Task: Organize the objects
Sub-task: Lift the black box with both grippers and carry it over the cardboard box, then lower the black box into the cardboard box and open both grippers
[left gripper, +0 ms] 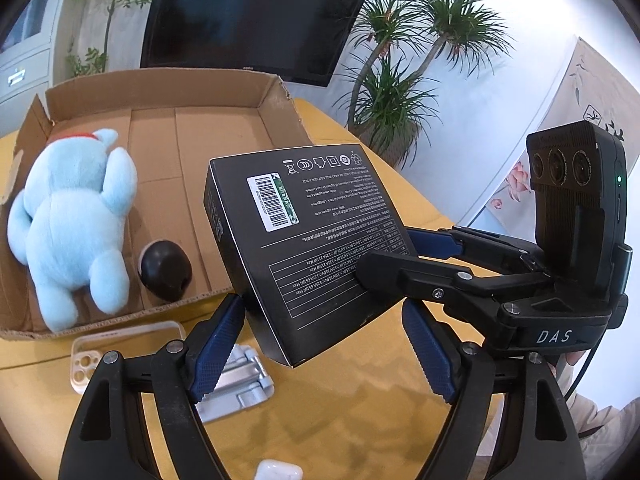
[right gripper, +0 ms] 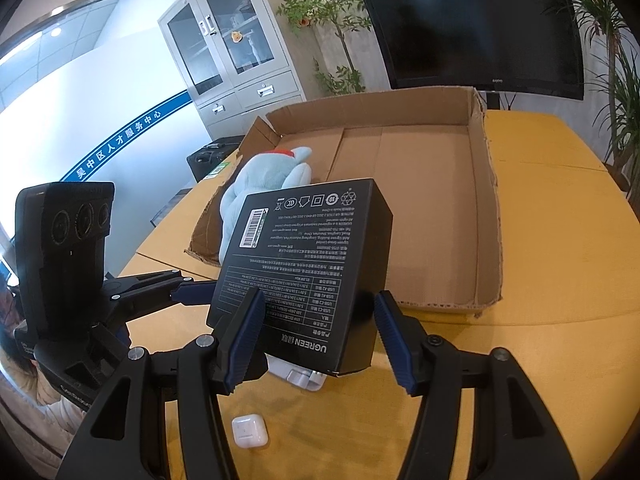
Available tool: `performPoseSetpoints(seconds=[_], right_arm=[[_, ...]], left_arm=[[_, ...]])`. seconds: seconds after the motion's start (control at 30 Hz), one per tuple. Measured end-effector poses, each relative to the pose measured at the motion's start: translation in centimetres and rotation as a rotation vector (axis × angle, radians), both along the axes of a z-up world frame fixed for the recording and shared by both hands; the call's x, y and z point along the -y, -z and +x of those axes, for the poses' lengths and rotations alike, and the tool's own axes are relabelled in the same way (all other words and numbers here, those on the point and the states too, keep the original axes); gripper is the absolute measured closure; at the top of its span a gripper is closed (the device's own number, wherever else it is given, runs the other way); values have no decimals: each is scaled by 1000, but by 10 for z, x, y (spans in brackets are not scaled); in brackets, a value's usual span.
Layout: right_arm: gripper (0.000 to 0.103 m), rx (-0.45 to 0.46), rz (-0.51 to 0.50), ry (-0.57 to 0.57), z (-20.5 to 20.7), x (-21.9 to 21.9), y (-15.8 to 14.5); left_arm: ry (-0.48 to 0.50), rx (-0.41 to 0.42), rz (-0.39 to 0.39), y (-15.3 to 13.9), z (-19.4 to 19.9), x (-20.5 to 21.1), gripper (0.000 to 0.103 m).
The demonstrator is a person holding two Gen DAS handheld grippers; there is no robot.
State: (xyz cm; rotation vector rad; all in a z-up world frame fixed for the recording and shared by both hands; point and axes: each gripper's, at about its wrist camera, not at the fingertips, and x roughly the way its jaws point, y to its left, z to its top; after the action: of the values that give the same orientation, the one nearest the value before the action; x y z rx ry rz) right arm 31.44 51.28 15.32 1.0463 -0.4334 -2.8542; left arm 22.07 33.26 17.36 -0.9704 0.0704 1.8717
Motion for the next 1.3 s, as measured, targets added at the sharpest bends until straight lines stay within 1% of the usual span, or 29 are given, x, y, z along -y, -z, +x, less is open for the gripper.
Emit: performPoseSetpoints(seconds=[0.37, 0.63, 0.87, 1.3], right_arm=[[47, -9, -4, -7, -17, -9, -2], [47, -6, -18, -13, -31, -18, 6], [47, 13, -44, -16, -50, -33, 18], [47, 77, -92, -8, -87, -55, 52]], left_arm=[[-5, -20, -7, -1, -18, -8, 23], [0, -10, -27, 6, -35, -18, 23], [-10, 20, -42, 22, -58, -30, 23], [-9, 86, -81, 57, -96, -53, 23]])
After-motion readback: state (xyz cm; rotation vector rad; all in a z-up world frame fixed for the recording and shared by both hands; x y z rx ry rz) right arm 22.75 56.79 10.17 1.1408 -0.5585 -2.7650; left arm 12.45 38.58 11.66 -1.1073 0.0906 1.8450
